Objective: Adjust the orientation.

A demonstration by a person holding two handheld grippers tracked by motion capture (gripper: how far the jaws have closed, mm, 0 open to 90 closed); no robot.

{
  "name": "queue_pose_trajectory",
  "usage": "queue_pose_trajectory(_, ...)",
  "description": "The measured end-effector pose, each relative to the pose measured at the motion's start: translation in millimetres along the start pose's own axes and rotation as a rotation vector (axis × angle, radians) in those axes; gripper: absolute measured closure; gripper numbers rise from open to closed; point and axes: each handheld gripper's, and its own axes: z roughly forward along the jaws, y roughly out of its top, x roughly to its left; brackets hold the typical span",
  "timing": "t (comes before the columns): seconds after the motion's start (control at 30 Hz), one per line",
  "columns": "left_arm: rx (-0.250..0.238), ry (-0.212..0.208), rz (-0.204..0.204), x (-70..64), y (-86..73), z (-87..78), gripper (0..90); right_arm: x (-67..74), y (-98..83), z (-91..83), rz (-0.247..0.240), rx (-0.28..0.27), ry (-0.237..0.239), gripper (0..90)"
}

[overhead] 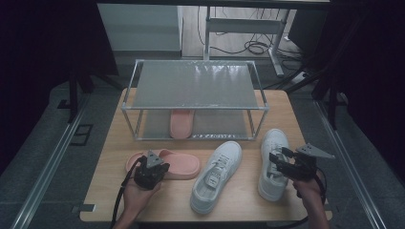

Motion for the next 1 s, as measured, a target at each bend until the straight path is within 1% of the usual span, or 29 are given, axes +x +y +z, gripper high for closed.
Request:
queue_pose_trajectory(0.17,0.002,0.010,0.003,0.1,-1.9,-2.1,90.0,0.2,0.0,-0.3,-0.001,0.000,0.000,37.6)
queue_pose_trajectory(0.23,0.002,0.022,0.002,2.4,-3.0,-3.0,90.0,0.0,0.0,-0.5,0.002,-0.001,0.001,37.7)
queue_pose_trajectory(0.5,0.010,0.041,-0.009,14.4,-10.3,-11.1,90.0,-0.2,-0.1,-0.7,0.002,-0.001,0.002,37.7)
queue_pose_trajectory(0.8,0.023,0.049,-0.023,26.6,-23.9,-26.0,90.0,-0.3,-0.3,-1.0,0.003,-0.001,0.000,37.7)
queue_pose_trajectory(1.0,0.028,0.039,-0.042,35.2,-35.0,-37.7,90.0,-0.5,-0.5,-0.8,0.001,-0.001,-0.001,37.7)
